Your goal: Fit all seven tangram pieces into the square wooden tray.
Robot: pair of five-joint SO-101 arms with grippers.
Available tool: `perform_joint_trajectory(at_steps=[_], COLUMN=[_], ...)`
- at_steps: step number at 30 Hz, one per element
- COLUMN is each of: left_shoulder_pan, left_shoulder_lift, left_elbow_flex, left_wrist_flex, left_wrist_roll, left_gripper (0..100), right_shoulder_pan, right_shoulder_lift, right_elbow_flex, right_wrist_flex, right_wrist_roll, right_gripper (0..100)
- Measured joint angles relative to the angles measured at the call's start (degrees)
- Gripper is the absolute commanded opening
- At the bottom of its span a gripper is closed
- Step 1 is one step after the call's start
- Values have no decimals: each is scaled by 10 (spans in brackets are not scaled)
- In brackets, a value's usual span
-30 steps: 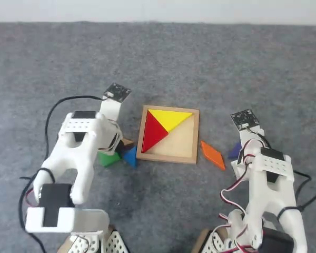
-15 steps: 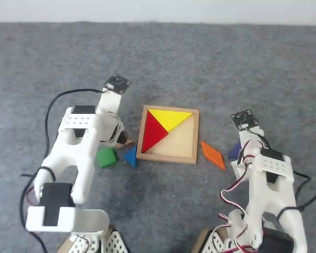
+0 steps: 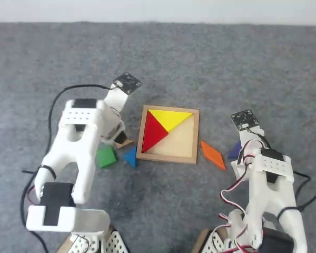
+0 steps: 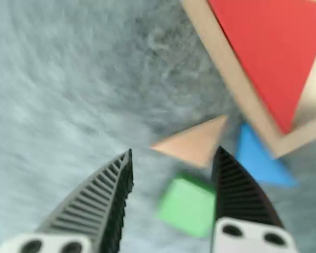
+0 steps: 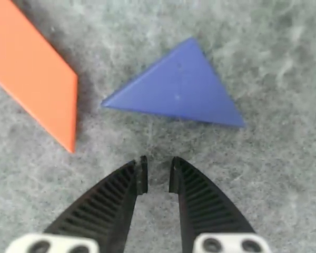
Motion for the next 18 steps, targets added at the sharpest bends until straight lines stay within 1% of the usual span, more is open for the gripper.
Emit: perform_joint_trajectory(at_steps=[2, 6, 10, 12, 15, 18], left_shoulder_pan=[-5, 1, 4, 4, 5, 7], left_shoulder_lift=[0, 0, 0, 0, 1, 1], left_elbow_flex=[-20, -33, -36, -36, -36, -36], left_wrist_flex=[7, 38, 52, 57, 75, 80], left_wrist_roll=[-70, -146, -267, -315, -377, -410], left_gripper=[242, 239, 239, 239, 239, 239], right_shoulder_pan=[0, 0, 0, 0, 0, 0], right_shoulder_lift=[0, 0, 0, 0, 0, 0], right_elbow_flex=[0, 0, 0, 0, 0, 0], right_wrist_flex=[0, 0, 0, 0, 0, 0], right_wrist_roll=[0, 0, 0, 0, 0, 0], right_gripper=[98, 98, 98, 98, 98, 98])
